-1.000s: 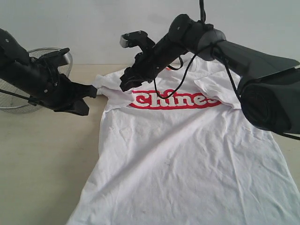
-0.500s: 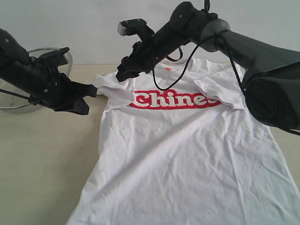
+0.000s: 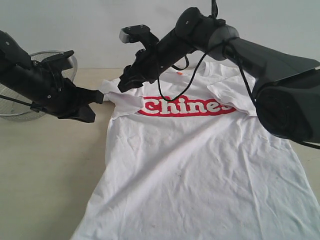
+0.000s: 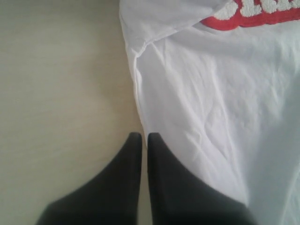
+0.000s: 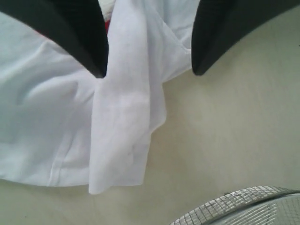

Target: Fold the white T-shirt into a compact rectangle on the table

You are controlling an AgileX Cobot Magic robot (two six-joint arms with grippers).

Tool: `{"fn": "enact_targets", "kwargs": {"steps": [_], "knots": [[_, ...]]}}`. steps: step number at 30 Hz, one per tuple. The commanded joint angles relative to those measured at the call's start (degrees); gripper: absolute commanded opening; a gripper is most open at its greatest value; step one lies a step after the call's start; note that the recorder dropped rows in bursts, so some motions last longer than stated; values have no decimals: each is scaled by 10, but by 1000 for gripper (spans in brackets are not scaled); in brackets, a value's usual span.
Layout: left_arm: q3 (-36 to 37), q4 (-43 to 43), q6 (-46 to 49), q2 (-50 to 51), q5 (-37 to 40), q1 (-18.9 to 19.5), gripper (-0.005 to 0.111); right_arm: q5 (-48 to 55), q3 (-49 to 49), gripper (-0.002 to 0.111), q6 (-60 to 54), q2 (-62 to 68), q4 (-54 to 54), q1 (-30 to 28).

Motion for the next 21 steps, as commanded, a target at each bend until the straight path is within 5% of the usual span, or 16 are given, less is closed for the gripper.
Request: {"fn": "enact_targets", "kwargs": {"steps": [1, 21], "knots": [[3, -6, 7, -5, 4, -3, 4, -1, -3, 48, -5, 14, -18, -1], [3, -9, 7, -5, 6, -3, 4, -40, 6, 46, 12, 33, -67, -1]]}}
